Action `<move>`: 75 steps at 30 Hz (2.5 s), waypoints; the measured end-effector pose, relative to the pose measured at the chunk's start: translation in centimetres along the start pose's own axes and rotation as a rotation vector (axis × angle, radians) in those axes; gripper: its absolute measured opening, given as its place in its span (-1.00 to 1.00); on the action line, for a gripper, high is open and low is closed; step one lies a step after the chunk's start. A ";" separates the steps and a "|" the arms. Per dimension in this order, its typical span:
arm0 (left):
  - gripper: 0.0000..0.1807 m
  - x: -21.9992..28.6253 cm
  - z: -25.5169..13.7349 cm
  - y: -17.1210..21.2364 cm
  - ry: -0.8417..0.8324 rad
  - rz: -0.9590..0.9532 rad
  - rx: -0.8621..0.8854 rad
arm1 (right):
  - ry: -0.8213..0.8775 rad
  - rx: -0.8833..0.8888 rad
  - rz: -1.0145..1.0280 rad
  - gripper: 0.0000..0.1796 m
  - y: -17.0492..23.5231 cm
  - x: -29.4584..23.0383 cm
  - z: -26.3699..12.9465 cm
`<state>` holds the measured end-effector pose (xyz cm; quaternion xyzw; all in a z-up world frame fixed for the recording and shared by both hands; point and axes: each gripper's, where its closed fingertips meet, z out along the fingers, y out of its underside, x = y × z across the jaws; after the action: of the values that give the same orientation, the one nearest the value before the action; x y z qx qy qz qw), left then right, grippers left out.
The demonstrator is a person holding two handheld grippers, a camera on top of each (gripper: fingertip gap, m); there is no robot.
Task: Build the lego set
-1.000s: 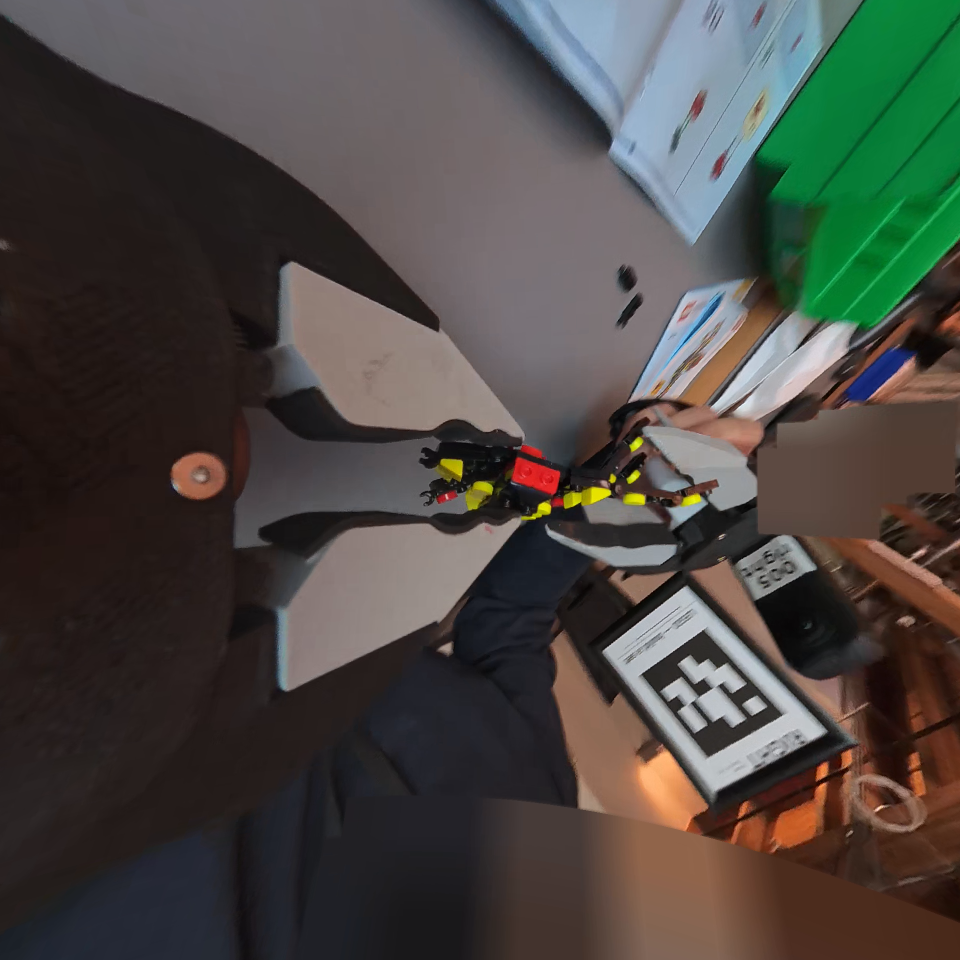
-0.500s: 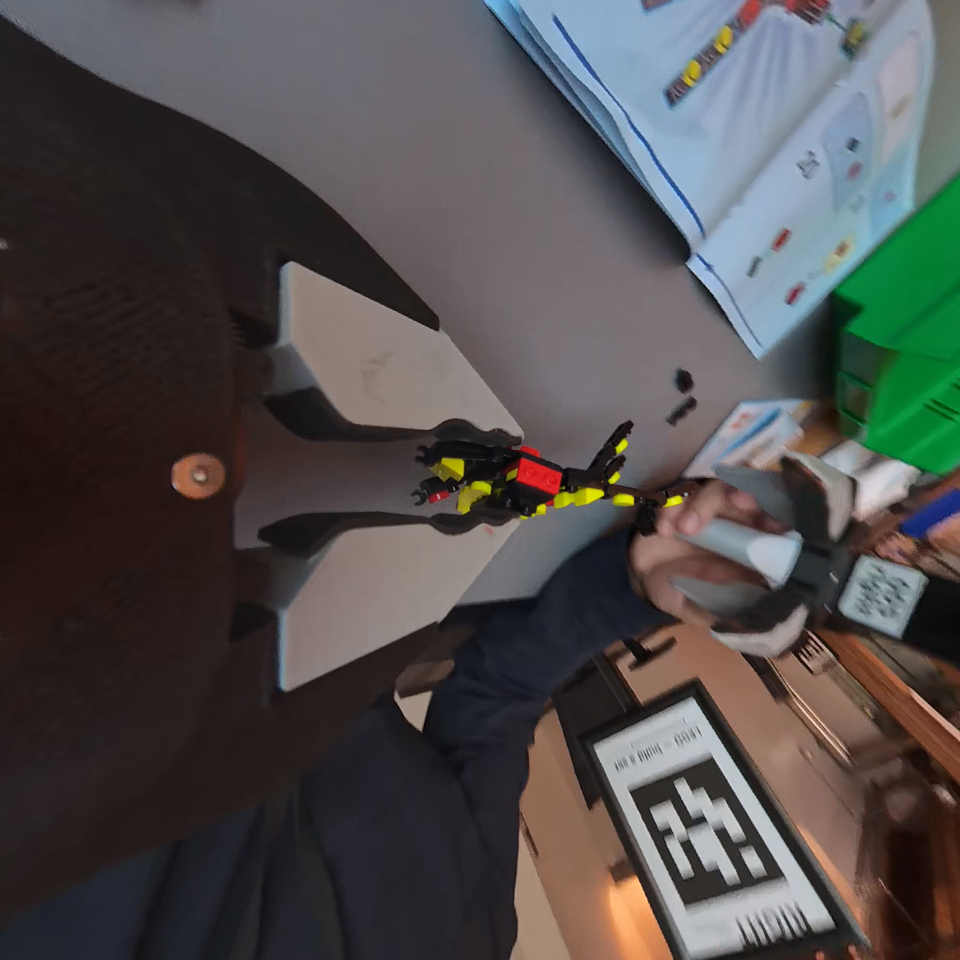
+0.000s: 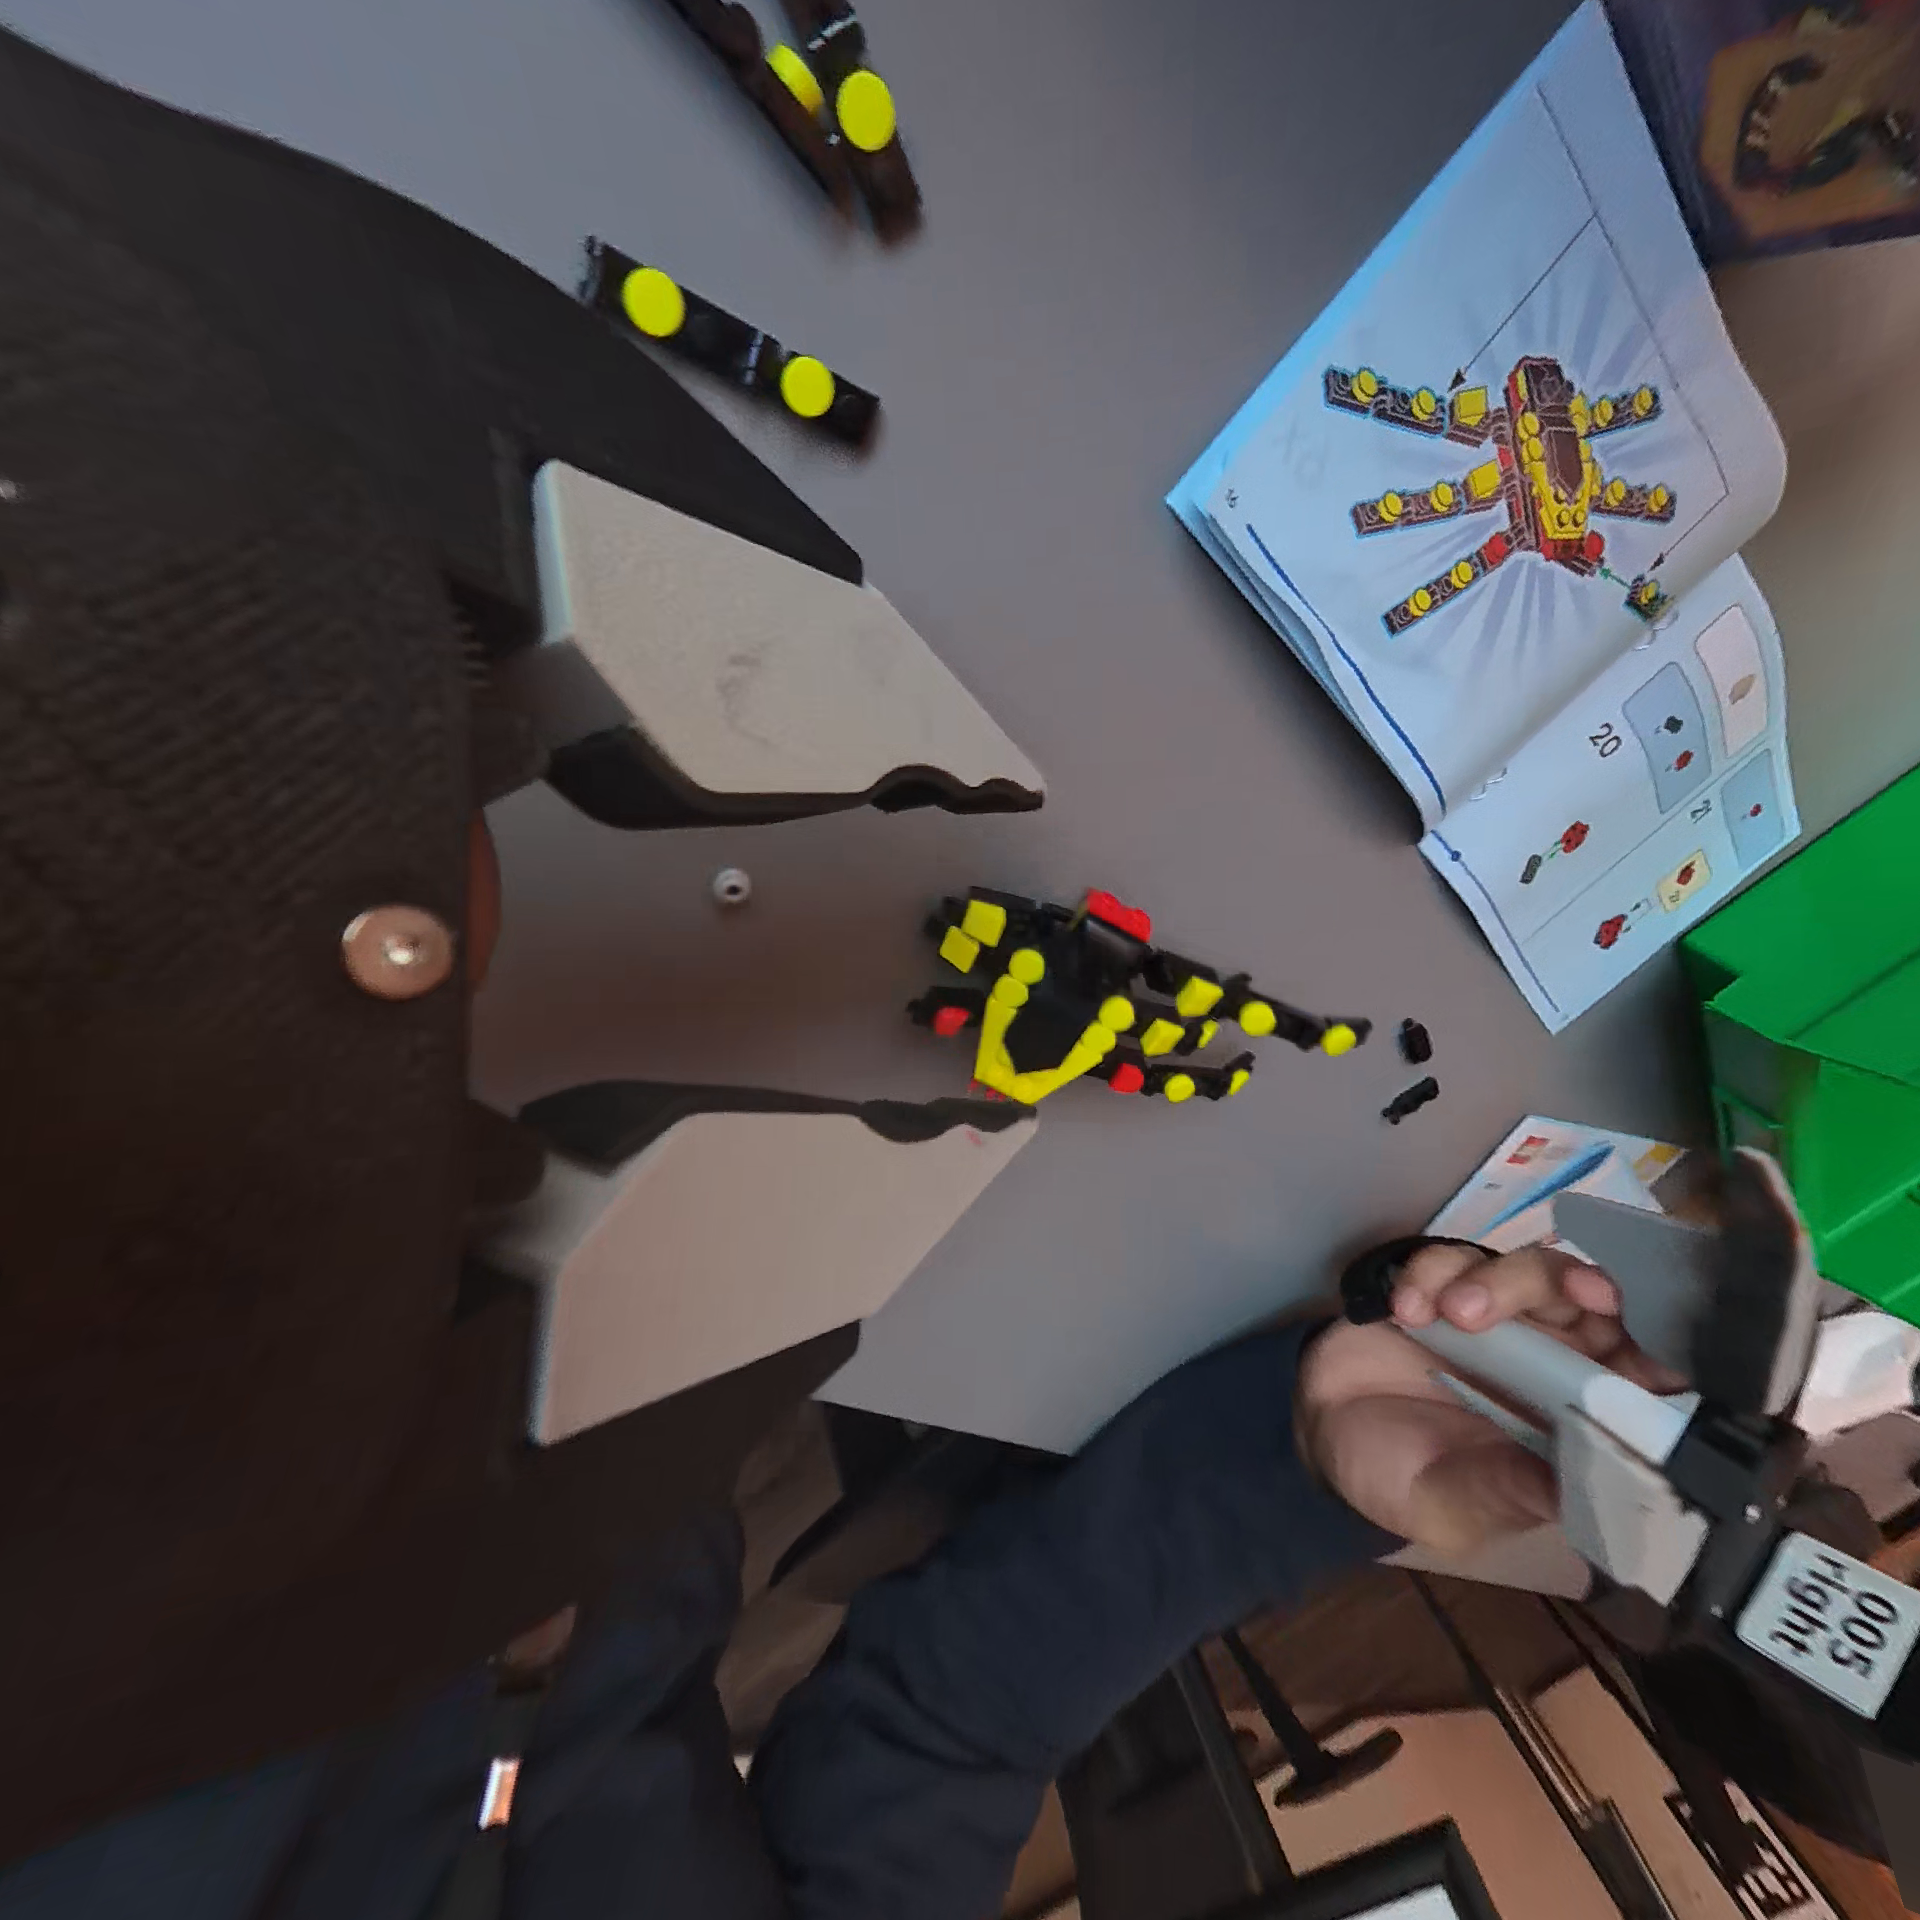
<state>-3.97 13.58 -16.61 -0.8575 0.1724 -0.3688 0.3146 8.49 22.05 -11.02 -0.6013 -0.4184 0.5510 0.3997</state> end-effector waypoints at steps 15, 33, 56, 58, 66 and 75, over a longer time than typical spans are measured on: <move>-0.47 1.5 4.1 3.6 -0.186 0.165 -0.167 | 0.136 0.099 -0.086 -0.18 -2.4 1.3 -2.3; -0.36 1.3 0.7 0.2 -0.266 0.318 0.038 | 0.283 0.047 -0.112 -0.04 -1.4 3.7 -2.3; -0.22 -4.2 -2.8 -6.2 -0.243 0.318 0.278 | 0.365 0.142 -0.259 -0.08 -4.0 3.8 -3.3; -0.24 -5.1 -3.5 -6.0 -0.243 0.282 0.283 | 0.376 0.123 -0.284 -0.13 -3.8 3.8 -3.3; -0.30 -7.3 -4.9 -4.6 -0.267 0.271 0.190 | 0.336 0.080 -0.275 -0.16 -2.9 3.7 -2.6; -0.44 -8.8 -6.0 -4.3 -0.319 0.289 0.173 | 0.359 0.031 -0.305 -0.15 -1.8 4.1 -1.8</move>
<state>-13.99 18.92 -15.15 -0.8411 0.2091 -0.1932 0.4599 10.36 26.49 -10.49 -0.6135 -0.4181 0.3747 0.5554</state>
